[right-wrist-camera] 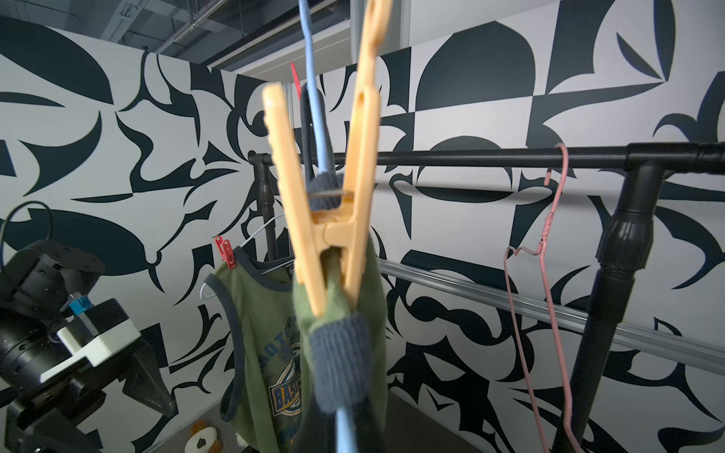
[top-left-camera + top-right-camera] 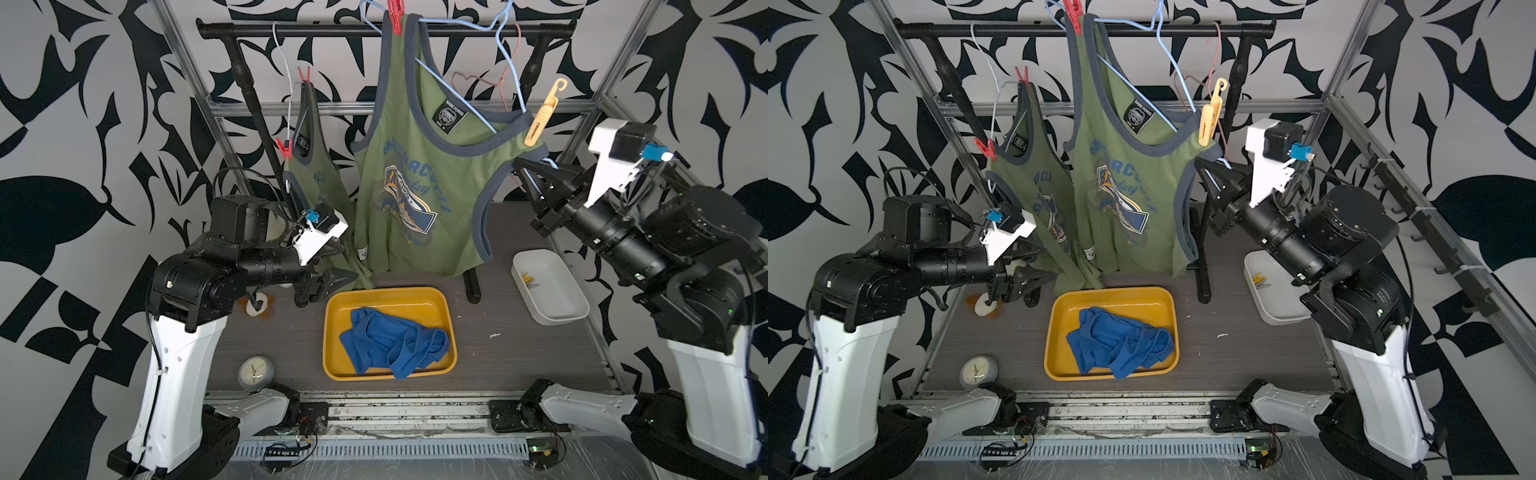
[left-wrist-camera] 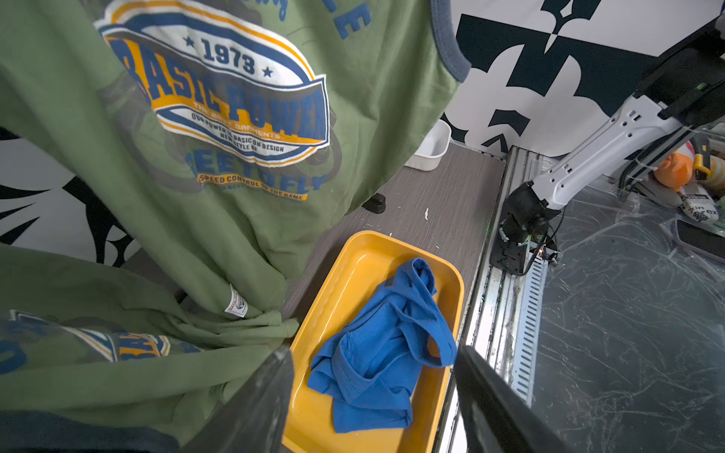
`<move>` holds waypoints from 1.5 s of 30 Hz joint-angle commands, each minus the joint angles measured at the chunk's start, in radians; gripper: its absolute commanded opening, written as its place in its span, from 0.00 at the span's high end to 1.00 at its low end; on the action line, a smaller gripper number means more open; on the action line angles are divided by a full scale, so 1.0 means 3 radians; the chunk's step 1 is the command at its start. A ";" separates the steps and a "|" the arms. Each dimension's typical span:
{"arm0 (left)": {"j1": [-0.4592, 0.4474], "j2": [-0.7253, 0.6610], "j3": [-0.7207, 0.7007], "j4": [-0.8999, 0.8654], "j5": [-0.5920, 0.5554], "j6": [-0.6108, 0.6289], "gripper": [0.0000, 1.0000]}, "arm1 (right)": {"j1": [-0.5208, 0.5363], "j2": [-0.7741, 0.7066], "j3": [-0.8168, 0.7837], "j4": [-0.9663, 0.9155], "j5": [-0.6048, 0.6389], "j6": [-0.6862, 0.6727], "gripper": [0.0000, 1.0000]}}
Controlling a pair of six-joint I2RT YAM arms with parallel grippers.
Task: Remove the clothespins securing tank tops to the hanger
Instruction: Pick up the hanger from the clothesline, then adjust the hanger.
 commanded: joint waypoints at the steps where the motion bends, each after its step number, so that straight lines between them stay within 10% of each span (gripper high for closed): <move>1: -0.0001 -0.0121 -0.0016 -0.0102 -0.0037 0.0136 0.29 | -0.0004 -0.0135 0.0002 0.0397 -0.0114 0.0063 1.00; 26: 0.0037 -0.0394 0.0035 -0.0318 0.0053 0.0315 0.26 | -0.0004 -0.0290 0.0737 0.0018 -0.0593 0.0437 1.00; 45: 0.0158 -0.0477 0.0267 -0.0364 0.0357 0.0240 0.26 | -0.0004 -0.0462 -0.0092 0.0356 -0.0751 0.0689 1.00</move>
